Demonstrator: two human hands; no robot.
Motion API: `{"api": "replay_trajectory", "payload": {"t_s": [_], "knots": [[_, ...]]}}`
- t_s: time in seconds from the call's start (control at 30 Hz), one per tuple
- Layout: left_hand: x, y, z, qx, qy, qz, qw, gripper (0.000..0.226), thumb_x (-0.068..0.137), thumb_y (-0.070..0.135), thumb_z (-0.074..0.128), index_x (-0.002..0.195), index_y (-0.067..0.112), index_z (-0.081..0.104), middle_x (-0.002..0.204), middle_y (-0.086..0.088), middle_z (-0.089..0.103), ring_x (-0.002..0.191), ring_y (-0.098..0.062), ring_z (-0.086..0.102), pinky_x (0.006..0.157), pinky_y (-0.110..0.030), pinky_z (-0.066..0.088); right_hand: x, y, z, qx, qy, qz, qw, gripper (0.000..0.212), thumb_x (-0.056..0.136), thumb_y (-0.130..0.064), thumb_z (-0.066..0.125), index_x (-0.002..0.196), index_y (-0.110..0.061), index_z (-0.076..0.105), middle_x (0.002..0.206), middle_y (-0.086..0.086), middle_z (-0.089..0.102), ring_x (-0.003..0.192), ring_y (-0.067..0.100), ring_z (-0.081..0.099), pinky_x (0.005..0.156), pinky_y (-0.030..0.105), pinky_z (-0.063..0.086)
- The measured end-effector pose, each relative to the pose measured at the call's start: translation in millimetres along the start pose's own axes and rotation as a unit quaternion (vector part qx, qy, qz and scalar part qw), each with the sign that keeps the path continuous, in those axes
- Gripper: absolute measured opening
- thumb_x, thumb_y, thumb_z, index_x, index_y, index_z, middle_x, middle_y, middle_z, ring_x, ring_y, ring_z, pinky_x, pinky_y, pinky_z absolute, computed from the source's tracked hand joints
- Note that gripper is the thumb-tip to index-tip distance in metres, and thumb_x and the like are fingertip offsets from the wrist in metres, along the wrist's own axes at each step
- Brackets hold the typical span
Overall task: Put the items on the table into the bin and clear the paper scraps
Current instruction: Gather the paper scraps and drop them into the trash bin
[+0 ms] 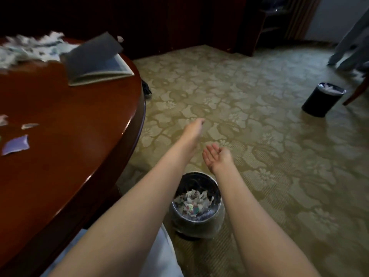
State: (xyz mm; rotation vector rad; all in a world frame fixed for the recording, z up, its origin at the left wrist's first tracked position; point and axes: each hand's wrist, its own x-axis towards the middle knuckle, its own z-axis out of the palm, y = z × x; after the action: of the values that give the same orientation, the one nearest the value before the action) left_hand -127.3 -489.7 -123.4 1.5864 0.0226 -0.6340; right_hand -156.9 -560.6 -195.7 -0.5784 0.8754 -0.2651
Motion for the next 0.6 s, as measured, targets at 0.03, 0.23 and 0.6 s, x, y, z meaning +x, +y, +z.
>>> {"api": "replay_trajectory", "payload": {"t_s": [0.03, 0.23, 0.6], "knots": [[-5.6, 3.2, -3.1, 0.003, -0.001, 0.002, 1.000, 0.040, 0.100, 0.023, 0.035, 0.135, 0.008, 0.046, 0.142, -0.011, 0.043, 0.124, -0.025, 0.044, 0.095, -0.030, 0.039, -3.0, 1.3, 0.8, -0.003, 0.001, 0.006, 1.000, 0.042, 0.103, -0.014, 0.020, 0.135, 0.002, 0.042, 0.137, 0.017, 0.049, 0.120, 0.029, 0.053, 0.088, 0.027, 0.047], [-16.2, -19.5, -24.8, 0.003, 0.011, -0.052, 0.999, 0.040, 0.100, 0.022, 0.032, 0.137, 0.010, 0.043, 0.146, -0.014, 0.036, 0.133, -0.029, 0.034, 0.109, -0.041, 0.026, 5.9, 28.1, -19.2, -0.096, 0.066, 0.021, 0.993, 0.031, 0.101, -0.004, 0.028, 0.111, 0.012, 0.053, 0.100, 0.018, 0.059, 0.084, 0.026, 0.060, 0.060, 0.014, 0.054], [2.4, -75.5, -25.8, 0.014, -0.001, -0.153, 0.988, 0.043, 0.100, 0.023, 0.027, 0.140, 0.012, 0.039, 0.149, -0.013, 0.032, 0.138, -0.028, 0.029, 0.111, -0.044, 0.024, 31.4, 32.2, -39.3, -0.127, 0.046, 0.125, 0.983, 0.067, 0.097, -0.046, 0.030, 0.149, -0.007, 0.017, 0.157, 0.013, 0.010, 0.144, 0.037, 0.009, 0.110, 0.060, 0.015]]}}
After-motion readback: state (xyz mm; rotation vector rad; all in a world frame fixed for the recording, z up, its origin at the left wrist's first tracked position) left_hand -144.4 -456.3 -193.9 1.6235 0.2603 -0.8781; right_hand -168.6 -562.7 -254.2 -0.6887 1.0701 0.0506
